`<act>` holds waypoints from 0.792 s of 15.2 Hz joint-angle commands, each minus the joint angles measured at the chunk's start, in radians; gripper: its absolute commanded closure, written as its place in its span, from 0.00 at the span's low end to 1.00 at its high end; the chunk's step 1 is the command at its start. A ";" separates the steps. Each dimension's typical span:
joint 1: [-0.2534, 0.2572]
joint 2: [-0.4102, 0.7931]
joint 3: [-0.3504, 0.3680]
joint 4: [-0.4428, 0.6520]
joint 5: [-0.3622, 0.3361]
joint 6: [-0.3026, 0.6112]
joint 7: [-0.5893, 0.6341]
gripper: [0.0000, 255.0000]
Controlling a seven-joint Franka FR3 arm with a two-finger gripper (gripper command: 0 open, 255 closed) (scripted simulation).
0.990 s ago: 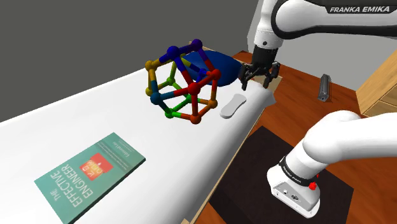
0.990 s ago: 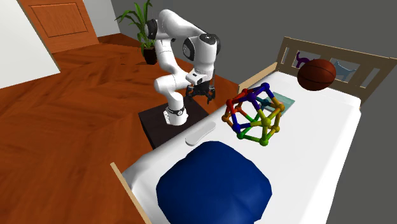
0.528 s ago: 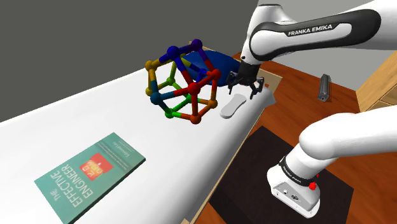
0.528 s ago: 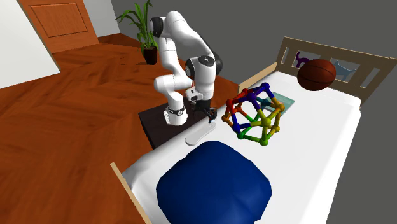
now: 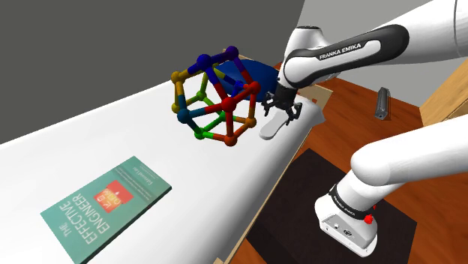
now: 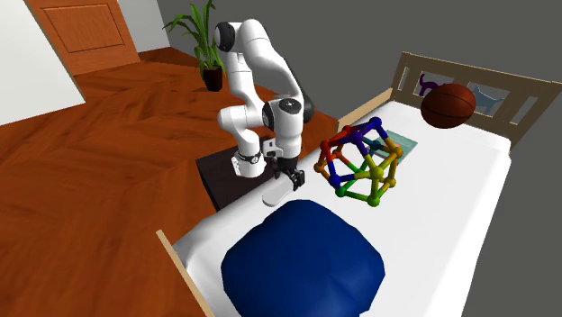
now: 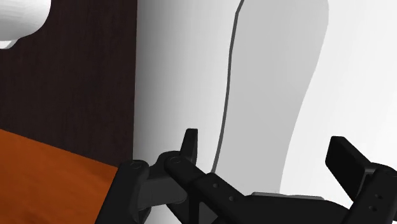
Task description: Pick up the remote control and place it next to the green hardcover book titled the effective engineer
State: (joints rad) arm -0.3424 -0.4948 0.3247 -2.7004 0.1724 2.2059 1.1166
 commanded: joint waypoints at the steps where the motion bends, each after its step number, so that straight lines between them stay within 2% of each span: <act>1: -0.002 0.018 0.005 -0.016 0.001 0.035 0.002 0.00; 2: -0.003 0.034 0.009 -0.027 0.001 0.062 0.003 0.00; 10: -0.003 0.034 0.009 -0.027 0.001 0.062 0.003 0.00; 11: -0.003 0.034 0.009 -0.027 0.001 0.062 0.003 1.00; 12: -0.003 0.034 0.009 -0.027 0.001 0.062 0.003 1.00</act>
State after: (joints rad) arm -0.3451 -0.4610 0.3334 -2.7278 0.1734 2.2675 1.1197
